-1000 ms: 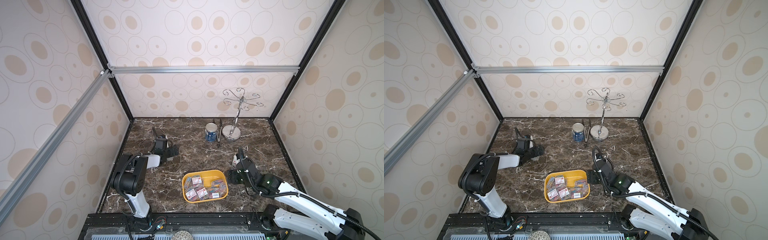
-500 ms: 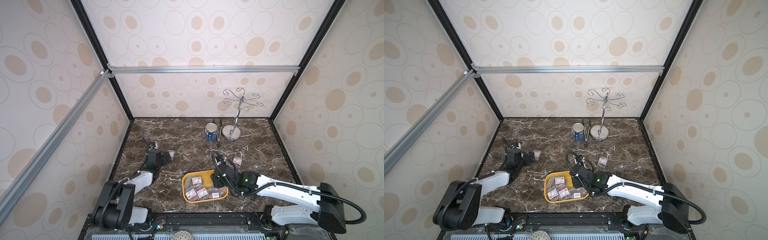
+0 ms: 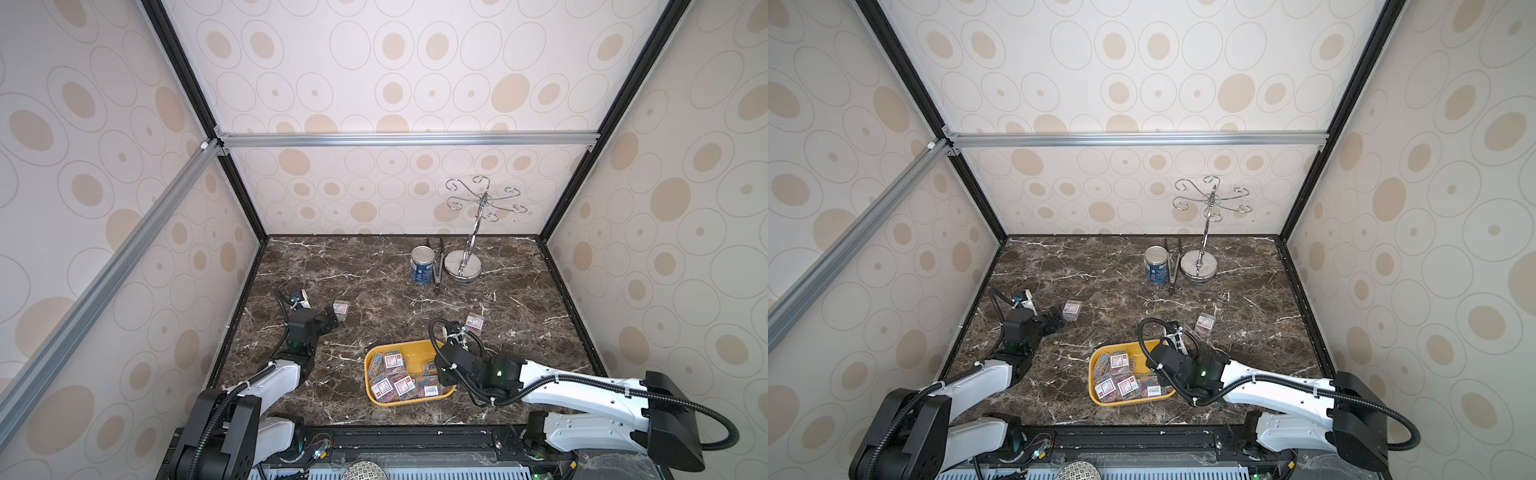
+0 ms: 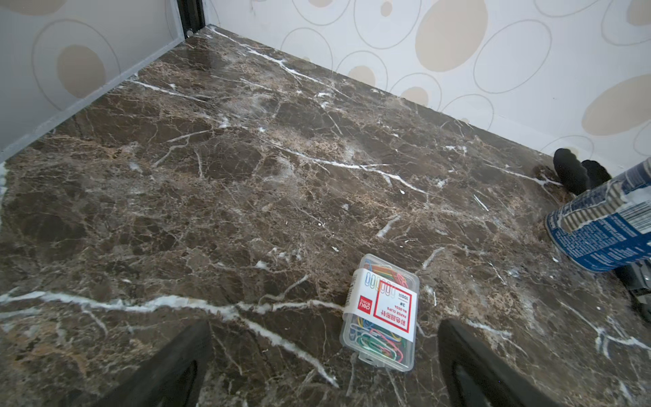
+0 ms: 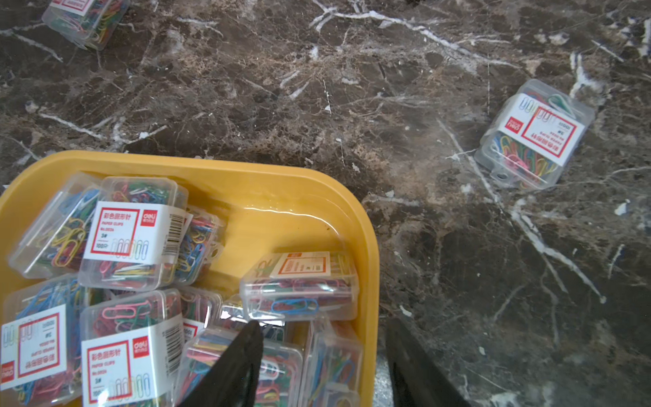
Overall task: Take the paper clips out of the storage box
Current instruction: Pick up the boxed paper clips from the storage box.
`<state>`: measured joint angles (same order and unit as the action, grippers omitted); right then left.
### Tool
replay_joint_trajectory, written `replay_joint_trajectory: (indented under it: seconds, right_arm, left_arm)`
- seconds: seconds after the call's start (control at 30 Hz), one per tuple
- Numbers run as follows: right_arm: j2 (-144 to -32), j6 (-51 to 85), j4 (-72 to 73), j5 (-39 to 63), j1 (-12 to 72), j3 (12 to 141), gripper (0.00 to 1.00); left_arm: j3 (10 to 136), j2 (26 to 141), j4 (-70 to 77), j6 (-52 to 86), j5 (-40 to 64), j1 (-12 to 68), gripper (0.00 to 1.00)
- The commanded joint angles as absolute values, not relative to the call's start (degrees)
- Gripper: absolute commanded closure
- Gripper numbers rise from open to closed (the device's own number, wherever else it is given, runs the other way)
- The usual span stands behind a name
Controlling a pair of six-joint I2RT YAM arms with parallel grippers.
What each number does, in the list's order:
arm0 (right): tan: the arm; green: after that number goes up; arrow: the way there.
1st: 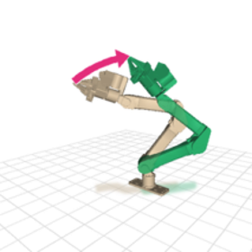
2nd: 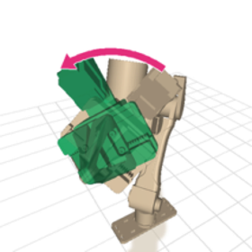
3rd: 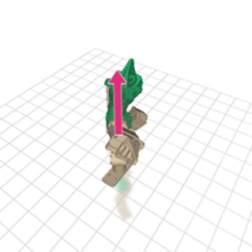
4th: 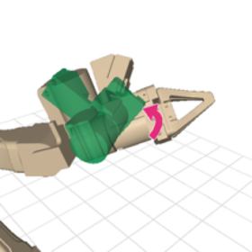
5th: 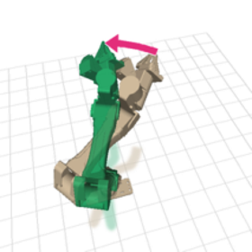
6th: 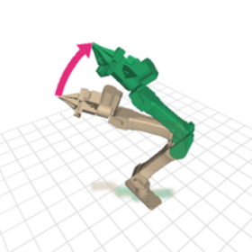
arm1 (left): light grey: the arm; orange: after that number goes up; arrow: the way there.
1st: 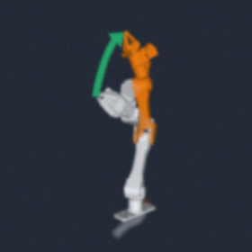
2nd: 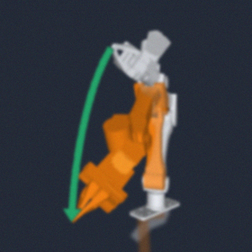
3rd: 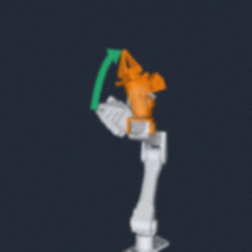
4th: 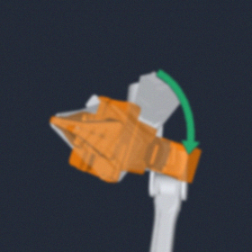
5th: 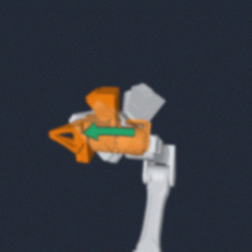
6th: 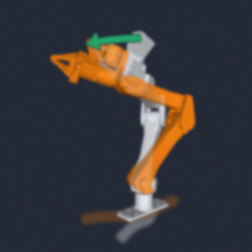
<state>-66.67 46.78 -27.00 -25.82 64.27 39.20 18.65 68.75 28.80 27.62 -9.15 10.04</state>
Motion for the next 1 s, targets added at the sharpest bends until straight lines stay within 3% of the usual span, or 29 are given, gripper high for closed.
replay_joint_trajectory:
  seconds: [0.0,0.3,0.77,0.97]
  right_arm:
    - [-68.36,48.95,-27.78,-27.73,65.51,39.15,0.44]
    - [-73.08,52.72,-28.96,-32.2,68.68,42.33,0.45]
    - [-68.69,53.34,-31.29,-33.2,69.46,40.0,0.45]
    - [-69.08,54.1,-31.13,-32.26,69.52,39.54,0.52]
  left_arm:
    - [18.24,67.34,30.71,27.51,-9.23,10.2,0.0]
    - [17.23,65.74,30.94,27.69,-9.53,10.2,0.0]
    - [17.36,66.06,30.53,27.69,-8.97,10.2,0.0]
    - [17.23,65.74,30.61,27.77,-8.83,10.2,0.0]
